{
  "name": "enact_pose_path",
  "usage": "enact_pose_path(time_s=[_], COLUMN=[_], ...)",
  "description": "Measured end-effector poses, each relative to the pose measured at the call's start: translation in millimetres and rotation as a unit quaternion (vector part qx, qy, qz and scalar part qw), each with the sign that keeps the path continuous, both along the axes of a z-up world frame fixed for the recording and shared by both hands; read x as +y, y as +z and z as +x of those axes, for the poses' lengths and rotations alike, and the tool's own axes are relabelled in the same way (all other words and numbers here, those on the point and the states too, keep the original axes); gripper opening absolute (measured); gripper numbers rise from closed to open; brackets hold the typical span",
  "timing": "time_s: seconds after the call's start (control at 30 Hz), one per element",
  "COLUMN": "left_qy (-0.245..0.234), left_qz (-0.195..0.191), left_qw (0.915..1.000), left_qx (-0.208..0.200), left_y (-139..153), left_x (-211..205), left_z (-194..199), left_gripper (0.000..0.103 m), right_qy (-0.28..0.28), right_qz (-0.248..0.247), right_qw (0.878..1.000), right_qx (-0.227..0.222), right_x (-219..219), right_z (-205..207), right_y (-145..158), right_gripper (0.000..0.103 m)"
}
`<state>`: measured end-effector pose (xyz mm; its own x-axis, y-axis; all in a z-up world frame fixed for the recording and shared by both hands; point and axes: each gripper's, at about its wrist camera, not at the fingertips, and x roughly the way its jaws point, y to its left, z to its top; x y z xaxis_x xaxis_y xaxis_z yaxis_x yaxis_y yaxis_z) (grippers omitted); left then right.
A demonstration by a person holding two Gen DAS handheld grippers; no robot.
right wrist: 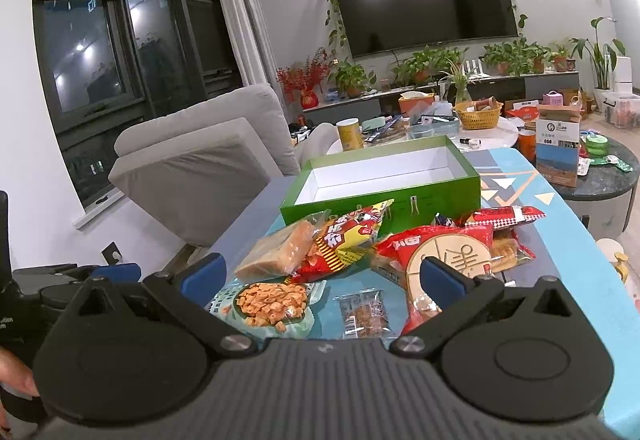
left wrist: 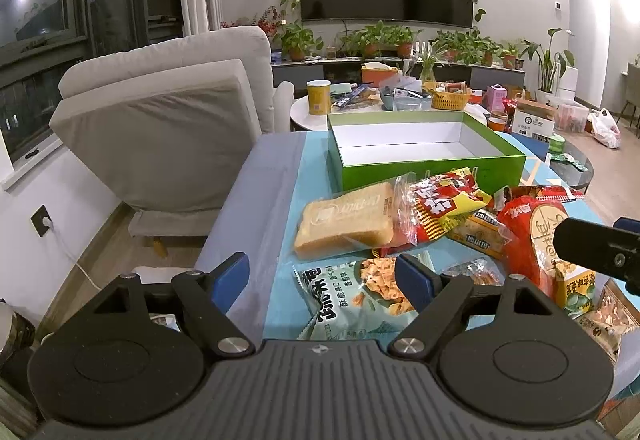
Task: Organize snacks
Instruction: 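Move the right tool toward the green-and-white chip bag on the table, then grasp the green-and-white chip bag with the right gripper and lift it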
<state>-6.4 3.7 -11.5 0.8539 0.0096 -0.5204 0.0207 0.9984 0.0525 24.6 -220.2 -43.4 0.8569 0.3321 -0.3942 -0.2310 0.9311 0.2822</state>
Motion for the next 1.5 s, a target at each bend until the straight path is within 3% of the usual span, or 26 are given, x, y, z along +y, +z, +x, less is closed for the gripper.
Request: enact_pose_path(time_s=[1.13, 1.5], left_qy=[-0.002, 0.0], left_qz=[-0.006, -0.011], left_qw=[0.9999, 0.9991], left_qx=[0.015, 0.042], left_y=[-16, -31], left_x=[10, 19], left_z=[7, 18], left_gripper=[0.077, 0.077], right_qy=[-0.002, 0.032], right_qz=[-0.017, -0.024], right_qw=[0.999, 0.998], right_qx=[0.03, 0.053], right_x=[14, 32], right_z=[8, 23], right_y=[-11, -19], right_gripper=[0.062, 0.062])
